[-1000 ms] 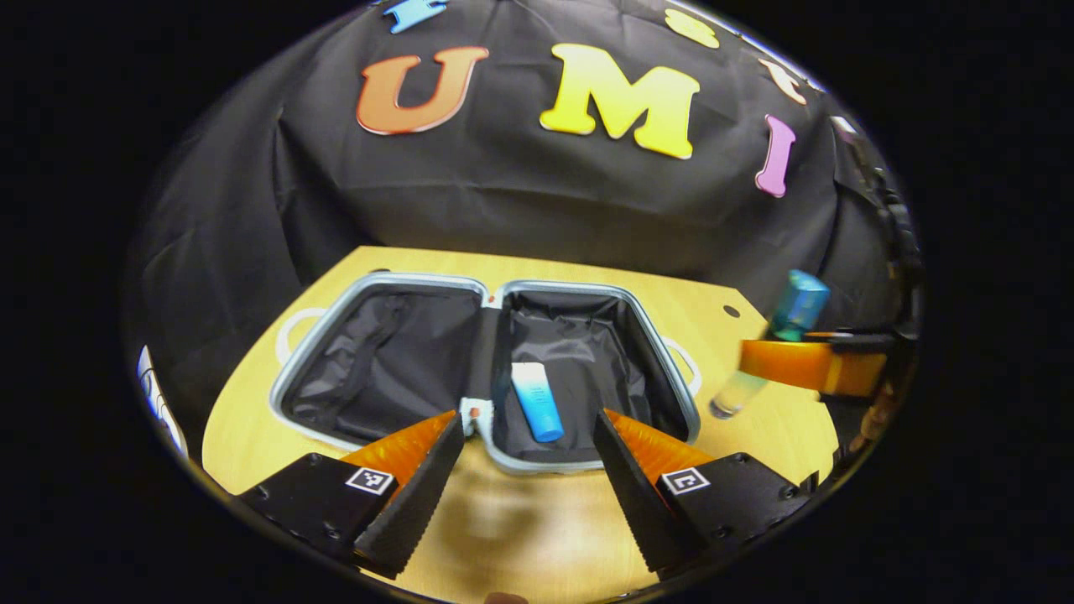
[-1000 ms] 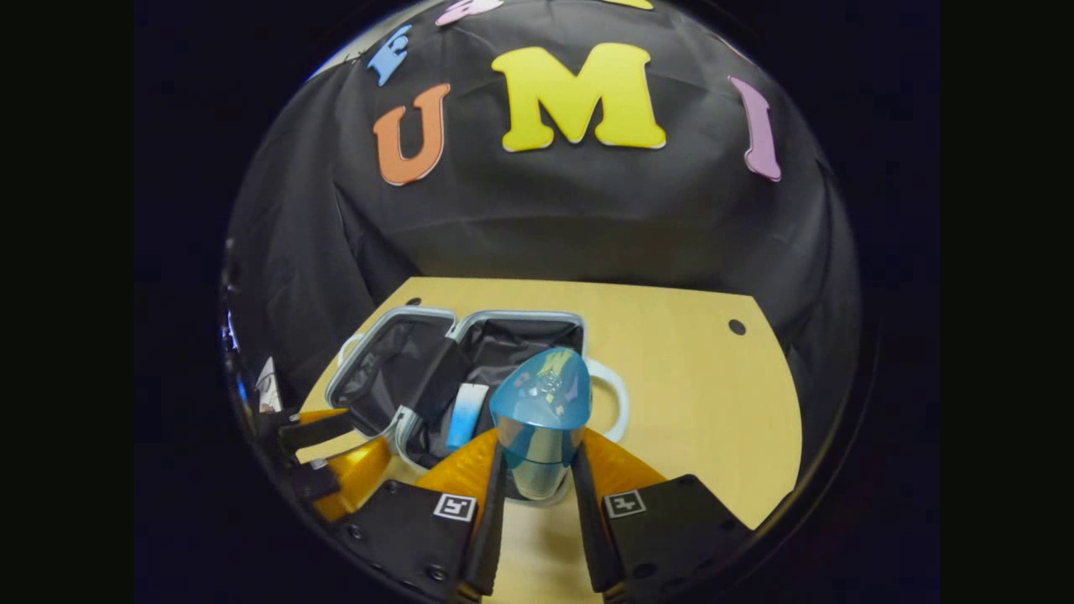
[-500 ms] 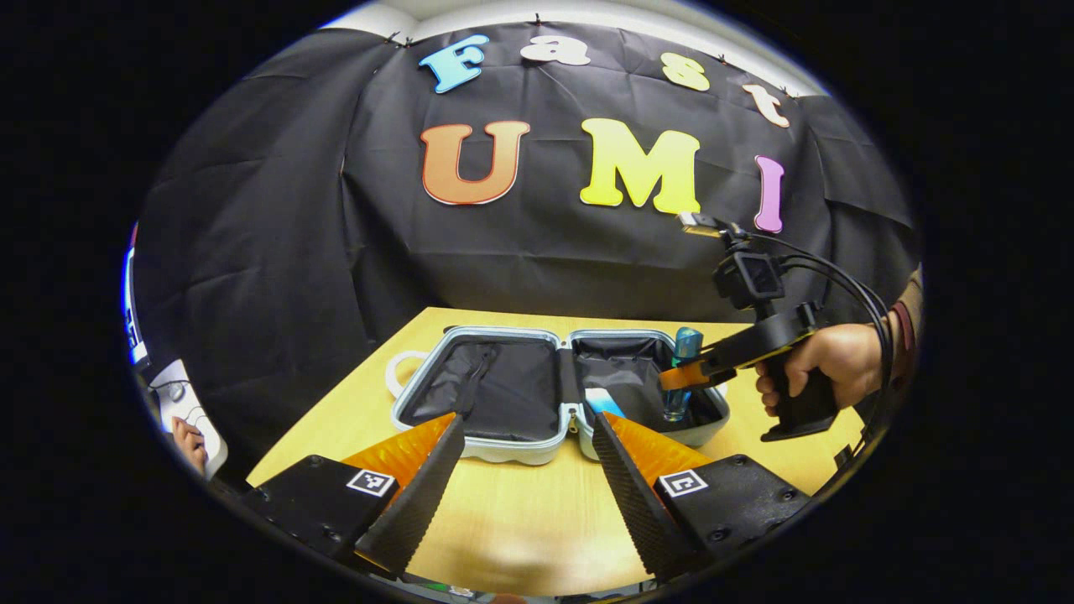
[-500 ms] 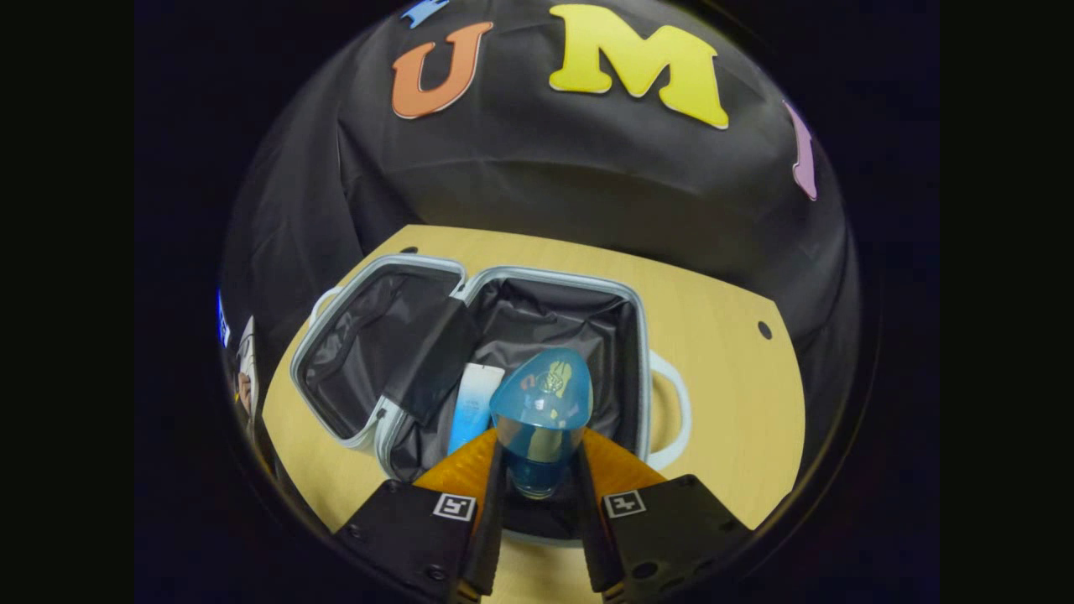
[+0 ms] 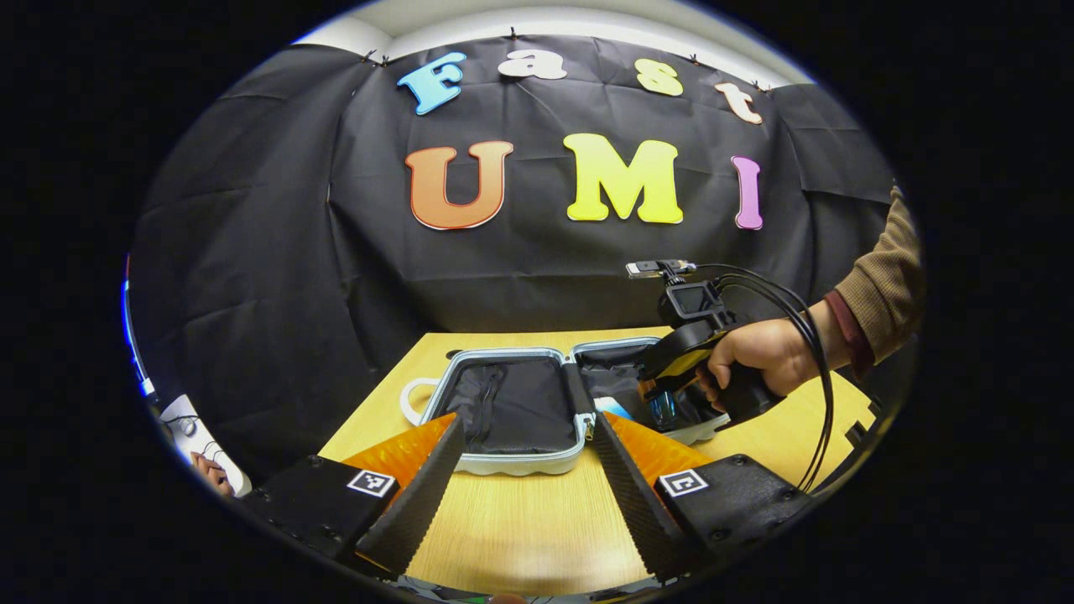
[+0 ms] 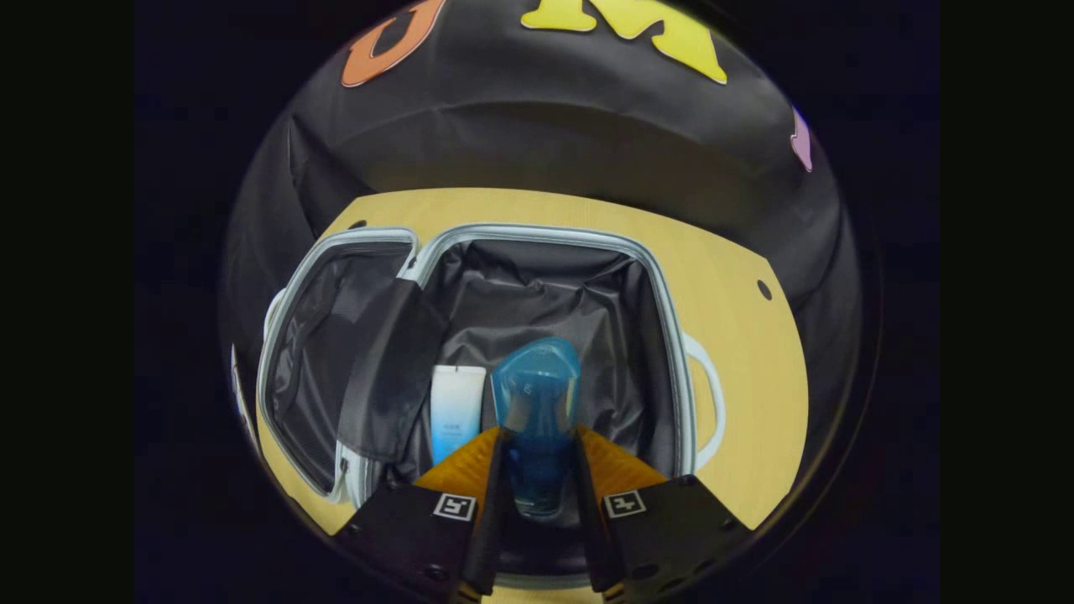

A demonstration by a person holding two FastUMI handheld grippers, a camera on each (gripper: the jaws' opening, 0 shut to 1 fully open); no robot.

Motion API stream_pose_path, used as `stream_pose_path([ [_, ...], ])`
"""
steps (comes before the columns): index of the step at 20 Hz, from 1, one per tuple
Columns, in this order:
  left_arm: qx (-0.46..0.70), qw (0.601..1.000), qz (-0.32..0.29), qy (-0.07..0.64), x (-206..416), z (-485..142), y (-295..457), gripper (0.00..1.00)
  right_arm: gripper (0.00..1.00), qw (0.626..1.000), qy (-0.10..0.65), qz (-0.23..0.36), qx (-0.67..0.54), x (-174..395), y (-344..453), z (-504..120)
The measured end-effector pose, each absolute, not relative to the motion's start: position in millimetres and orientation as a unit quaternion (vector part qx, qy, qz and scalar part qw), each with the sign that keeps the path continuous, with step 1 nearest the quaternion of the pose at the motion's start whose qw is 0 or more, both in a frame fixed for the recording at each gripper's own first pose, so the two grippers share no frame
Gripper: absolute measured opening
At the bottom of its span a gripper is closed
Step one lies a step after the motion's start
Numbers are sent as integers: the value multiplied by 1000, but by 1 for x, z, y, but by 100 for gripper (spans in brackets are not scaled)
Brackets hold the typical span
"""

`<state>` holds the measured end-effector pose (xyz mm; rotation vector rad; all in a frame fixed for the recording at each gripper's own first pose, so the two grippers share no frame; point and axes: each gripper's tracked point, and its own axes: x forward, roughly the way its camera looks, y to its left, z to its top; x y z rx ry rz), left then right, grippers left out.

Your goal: First open the suitcase, pack the skin care products into it, and then close the suitcase.

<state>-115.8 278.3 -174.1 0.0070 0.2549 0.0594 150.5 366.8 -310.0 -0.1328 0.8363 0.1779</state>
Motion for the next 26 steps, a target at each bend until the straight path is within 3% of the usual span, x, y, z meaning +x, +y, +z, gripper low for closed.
stream_pose_path([
  [7,-54,983,48,168,-120,-207,305,99,38,895,441,43,-47,166,366,-340],
  [13,-63,979,66,184,-123,-209,322,99,44,899,436,31,-27,168,360,-340],
  [15,-74,978,73,181,-122,-204,329,98,61,909,415,31,-18,169,355,-324],
  [16,-76,978,78,178,-121,-201,330,98,72,914,404,35,-12,168,354,-315],
  [18,-82,978,81,172,-115,-193,330,98,79,922,383,57,-2,161,353,-291],
  [23,-98,977,104,161,-90,-186,348,98,79,935,321,151,4,113,351,-209],
  [26,-116,975,122,146,-66,-183,373,98,80,947,271,173,-16,76,325,-157],
])
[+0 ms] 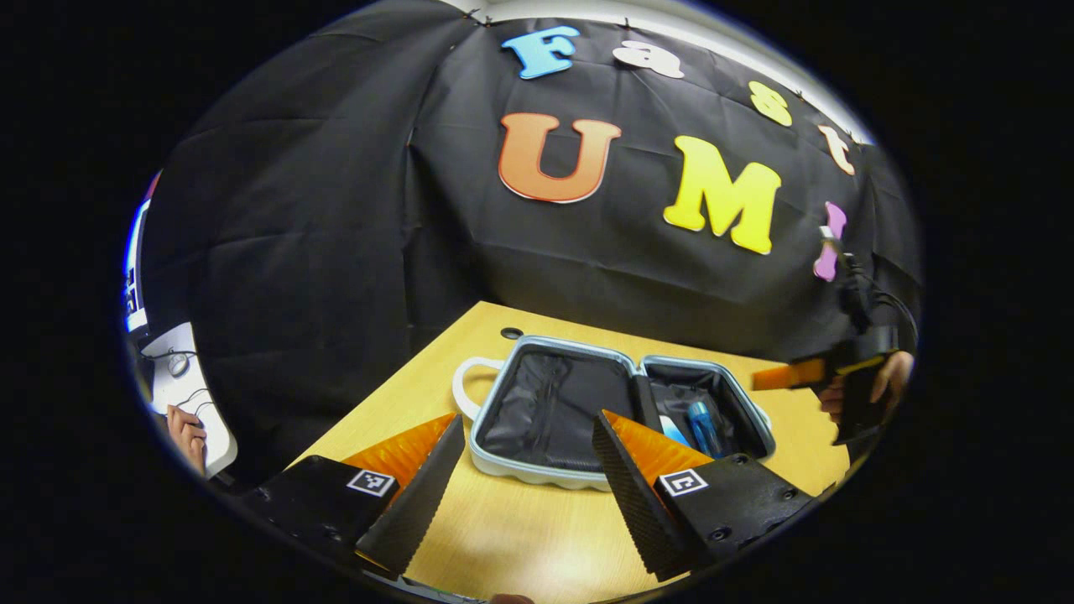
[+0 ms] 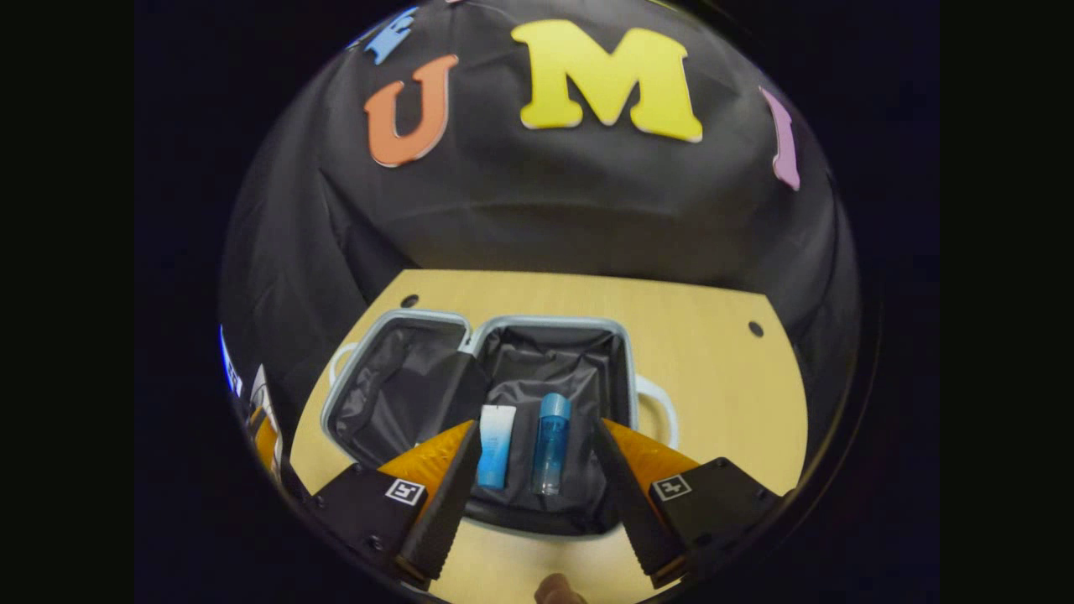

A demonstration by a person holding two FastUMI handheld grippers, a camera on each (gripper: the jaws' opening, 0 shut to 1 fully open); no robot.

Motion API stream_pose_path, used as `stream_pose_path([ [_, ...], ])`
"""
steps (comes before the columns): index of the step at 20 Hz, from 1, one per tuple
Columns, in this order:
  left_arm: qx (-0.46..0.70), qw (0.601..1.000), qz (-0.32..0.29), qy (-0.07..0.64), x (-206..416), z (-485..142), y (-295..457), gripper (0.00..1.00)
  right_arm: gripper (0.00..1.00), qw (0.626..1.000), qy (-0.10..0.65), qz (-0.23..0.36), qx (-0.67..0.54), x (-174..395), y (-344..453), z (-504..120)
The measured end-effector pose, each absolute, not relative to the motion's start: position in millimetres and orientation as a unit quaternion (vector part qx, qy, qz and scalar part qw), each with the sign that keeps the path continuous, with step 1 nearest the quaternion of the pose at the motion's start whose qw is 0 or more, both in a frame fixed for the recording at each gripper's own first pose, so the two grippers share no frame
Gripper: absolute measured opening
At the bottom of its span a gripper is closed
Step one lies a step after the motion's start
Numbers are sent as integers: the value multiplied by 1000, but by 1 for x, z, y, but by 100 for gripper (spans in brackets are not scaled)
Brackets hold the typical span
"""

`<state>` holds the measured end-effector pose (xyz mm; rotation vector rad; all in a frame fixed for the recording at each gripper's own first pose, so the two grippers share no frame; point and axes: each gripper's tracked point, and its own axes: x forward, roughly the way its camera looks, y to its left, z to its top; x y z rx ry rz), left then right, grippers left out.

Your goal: First open the suitcase, pack the skin care products into it, and then close the suitcase.

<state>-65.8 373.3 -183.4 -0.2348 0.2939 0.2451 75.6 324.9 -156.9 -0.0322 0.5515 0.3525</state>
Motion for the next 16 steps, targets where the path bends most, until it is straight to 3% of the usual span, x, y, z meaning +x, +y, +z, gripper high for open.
stream_pose_path([
  [5,-201,958,152,136,-24,-206,436,98,79,961,232,152,-12,23,265,-98],
  [8,-277,943,138,123,5,-218,456,99,80,963,226,144,-11,-2,250,-81],
  [12,-408,890,153,132,41,-278,489,97,80,970,200,136,-38,-24,231,-59],
  [16,-494,848,123,150,60,-314,481,96,78,969,208,121,-56,-34,217,-65],
])
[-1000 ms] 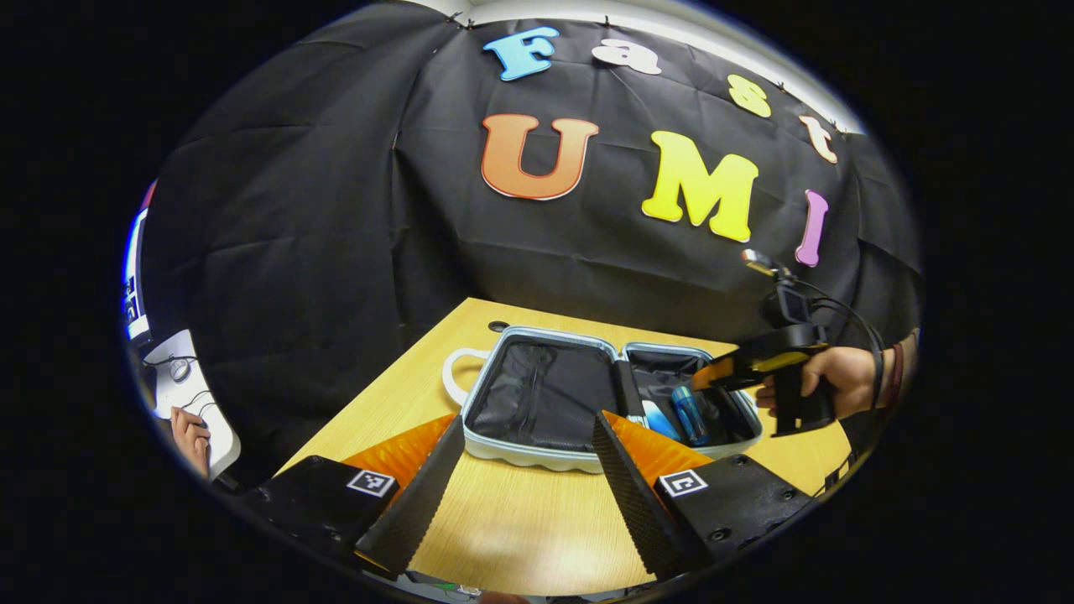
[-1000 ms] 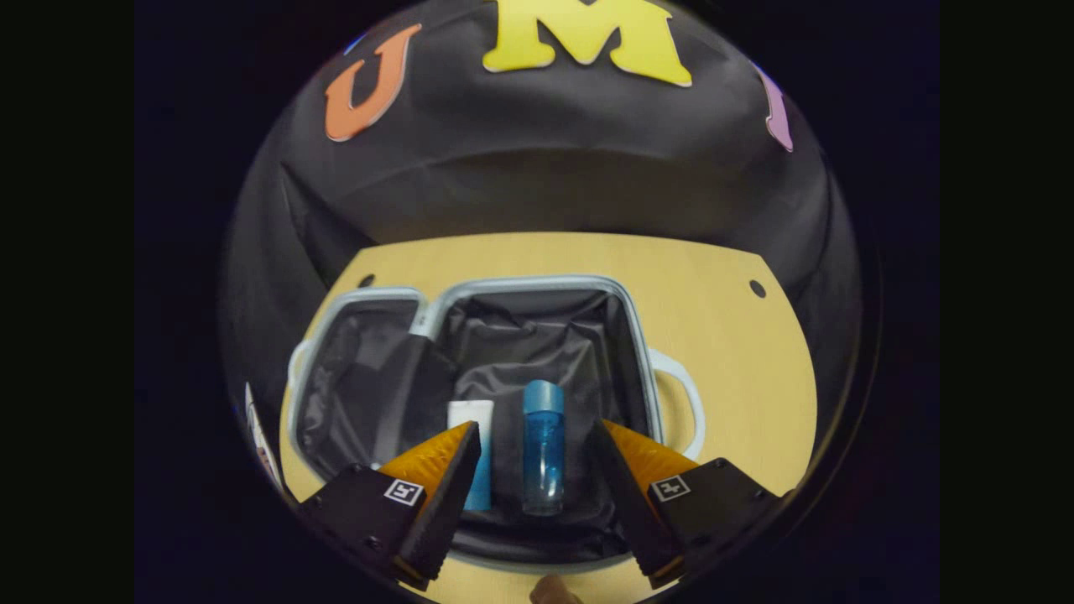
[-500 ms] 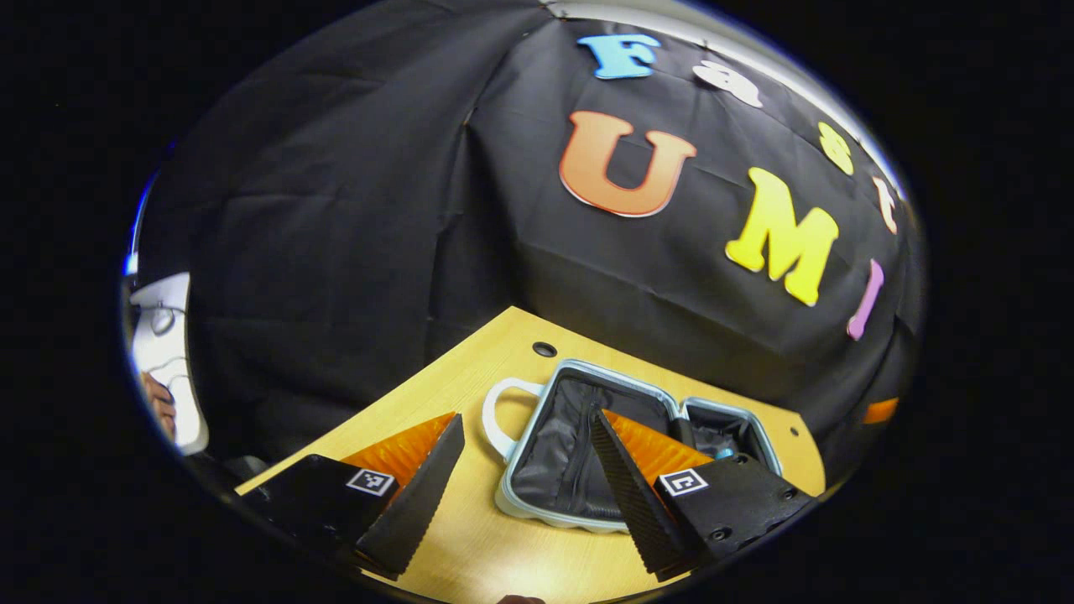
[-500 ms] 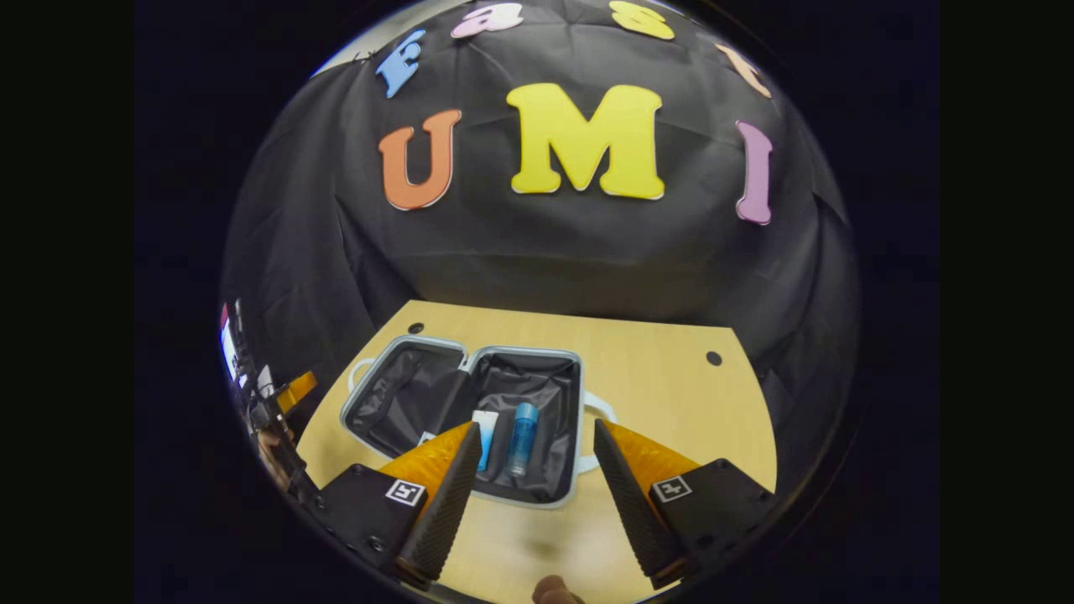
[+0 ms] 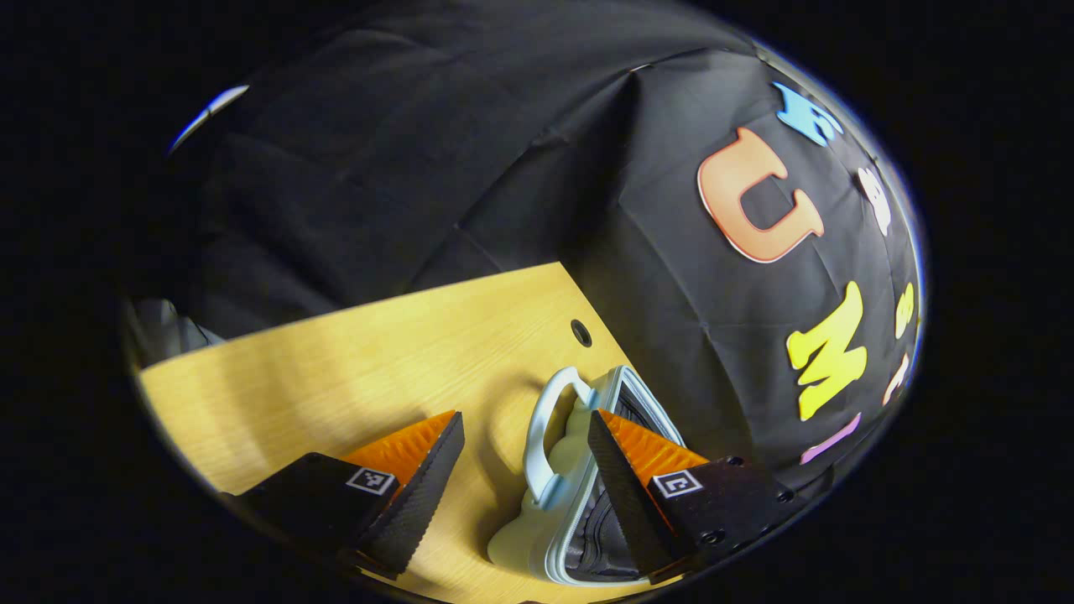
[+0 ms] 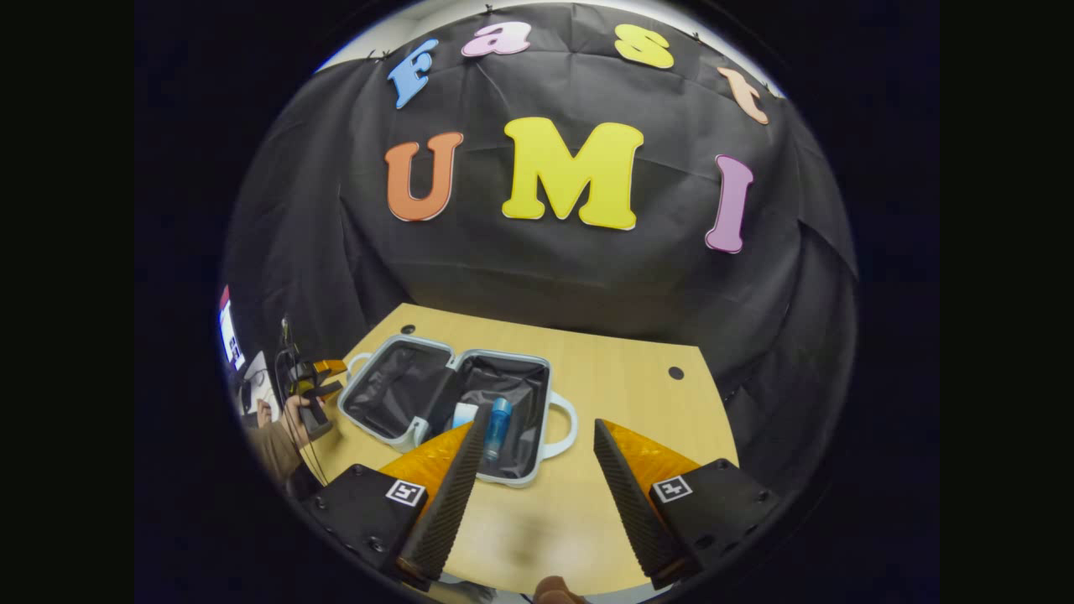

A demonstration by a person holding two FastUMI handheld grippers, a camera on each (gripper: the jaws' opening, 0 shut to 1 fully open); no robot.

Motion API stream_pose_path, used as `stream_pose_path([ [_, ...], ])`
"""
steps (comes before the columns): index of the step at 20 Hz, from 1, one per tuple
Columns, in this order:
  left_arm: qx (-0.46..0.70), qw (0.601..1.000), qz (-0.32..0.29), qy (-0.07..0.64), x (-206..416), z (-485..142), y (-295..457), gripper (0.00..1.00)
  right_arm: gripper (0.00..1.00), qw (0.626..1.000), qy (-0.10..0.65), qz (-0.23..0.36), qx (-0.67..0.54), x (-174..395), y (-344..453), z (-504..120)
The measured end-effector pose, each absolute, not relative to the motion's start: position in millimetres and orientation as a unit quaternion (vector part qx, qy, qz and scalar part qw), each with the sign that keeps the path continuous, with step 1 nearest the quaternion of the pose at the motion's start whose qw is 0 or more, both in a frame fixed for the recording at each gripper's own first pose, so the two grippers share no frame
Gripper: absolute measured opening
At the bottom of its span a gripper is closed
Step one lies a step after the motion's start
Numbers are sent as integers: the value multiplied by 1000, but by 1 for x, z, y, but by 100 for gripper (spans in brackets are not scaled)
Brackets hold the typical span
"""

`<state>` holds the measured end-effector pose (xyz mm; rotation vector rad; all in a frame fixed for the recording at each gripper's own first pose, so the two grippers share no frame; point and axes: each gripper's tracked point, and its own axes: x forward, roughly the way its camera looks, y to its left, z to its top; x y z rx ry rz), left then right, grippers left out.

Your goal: First open the suitcase, pack the skin care products into it, and then close the suitcase.

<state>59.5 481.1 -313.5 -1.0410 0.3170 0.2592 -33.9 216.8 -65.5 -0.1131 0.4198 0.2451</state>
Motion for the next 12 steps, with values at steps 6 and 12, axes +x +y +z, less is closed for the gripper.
stream_pose_path([
  [6,-555,811,82,167,82,-334,460,68,80,969,218,107,-48,-44,207,-67],
  [12,-591,786,73,167,87,-333,457,14,80,971,217,102,-17,-52,197,-69],
])
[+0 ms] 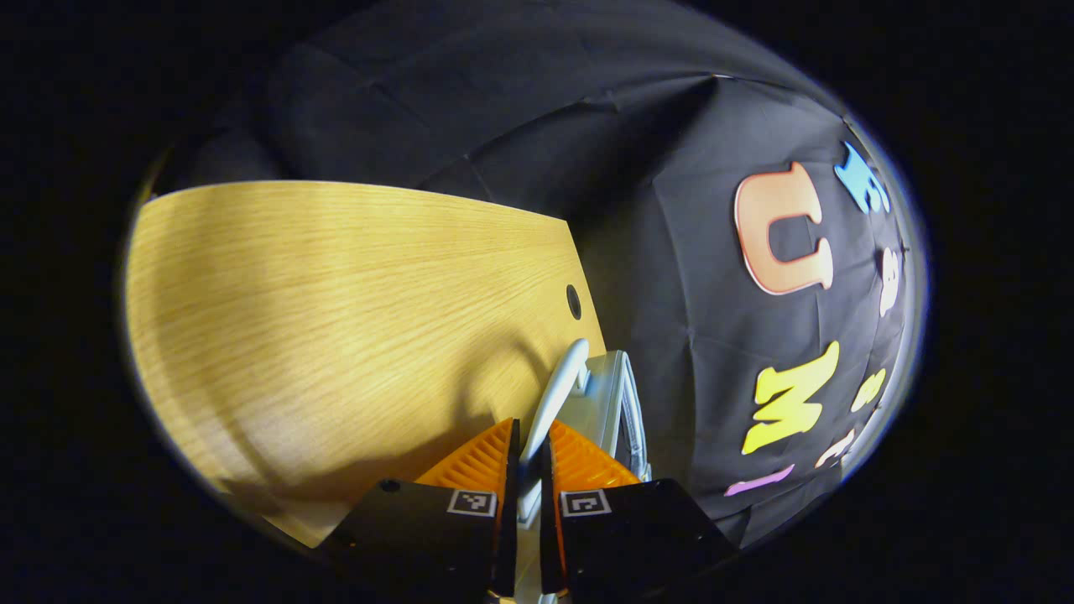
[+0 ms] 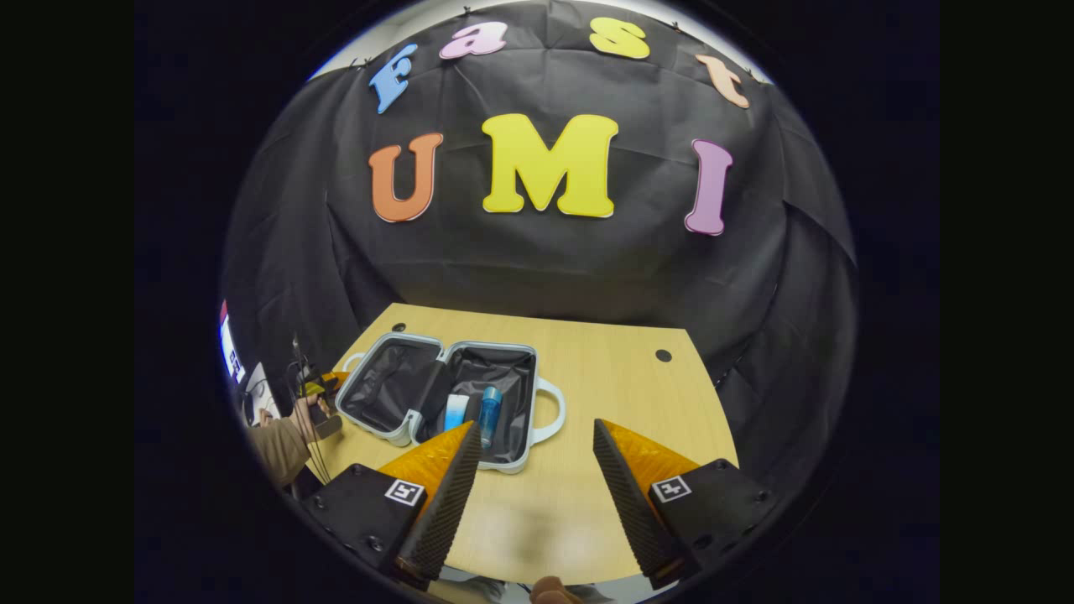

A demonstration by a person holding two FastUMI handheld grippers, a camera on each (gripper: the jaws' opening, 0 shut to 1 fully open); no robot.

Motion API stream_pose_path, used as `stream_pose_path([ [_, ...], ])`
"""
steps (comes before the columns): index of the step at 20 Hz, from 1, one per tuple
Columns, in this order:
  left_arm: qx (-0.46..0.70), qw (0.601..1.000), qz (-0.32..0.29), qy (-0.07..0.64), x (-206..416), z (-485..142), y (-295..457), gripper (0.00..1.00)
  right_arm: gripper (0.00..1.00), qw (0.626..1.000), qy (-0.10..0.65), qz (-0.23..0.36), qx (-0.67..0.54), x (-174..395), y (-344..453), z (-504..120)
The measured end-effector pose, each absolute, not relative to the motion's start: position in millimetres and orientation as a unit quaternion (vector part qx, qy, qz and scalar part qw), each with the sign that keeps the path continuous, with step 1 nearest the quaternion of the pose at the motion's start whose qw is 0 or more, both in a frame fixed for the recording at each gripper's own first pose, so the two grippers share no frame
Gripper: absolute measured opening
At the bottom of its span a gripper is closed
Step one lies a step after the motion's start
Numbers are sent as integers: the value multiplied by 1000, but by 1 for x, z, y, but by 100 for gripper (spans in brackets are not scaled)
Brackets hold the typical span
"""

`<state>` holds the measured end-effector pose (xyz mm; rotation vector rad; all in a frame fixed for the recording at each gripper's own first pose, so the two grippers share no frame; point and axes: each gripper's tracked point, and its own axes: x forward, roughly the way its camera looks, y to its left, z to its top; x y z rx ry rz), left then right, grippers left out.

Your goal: First open the suitcase, pack the skin care products into it, and then close the suitcase.

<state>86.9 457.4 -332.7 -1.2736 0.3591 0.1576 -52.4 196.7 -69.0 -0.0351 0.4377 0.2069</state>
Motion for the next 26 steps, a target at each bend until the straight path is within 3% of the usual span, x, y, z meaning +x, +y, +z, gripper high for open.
stream_pose_path([
  [1,-578,795,69,171,86,-333,454,11,80,971,216,104,-14,-53,194,-70],
  [2,-565,803,71,179,85,-333,454,17,80,971,216,106,-9,-53,193,-71],
  [3,-556,807,75,181,86,-332,455,6,80,971,216,107,-4,-53,190,-71],
  [5,-549,812,86,179,86,-321,459,4,79,971,213,108,11,-51,182,-68],
  [9,-498,842,91,186,85,-286,461,3,79,972,203,114,23,-41,164,-65],
  [12,-442,877,80,171,95,-225,450,3,80,973,194,118,40,-35,148,-57],
  [19,-257,954,98,117,108,-118,379,3,79,983,145,99,58,-21,96,-36],
  [26,-83,988,96,90,111,-76,278,3,79,986,112,114,42,-15,63,-25],
])
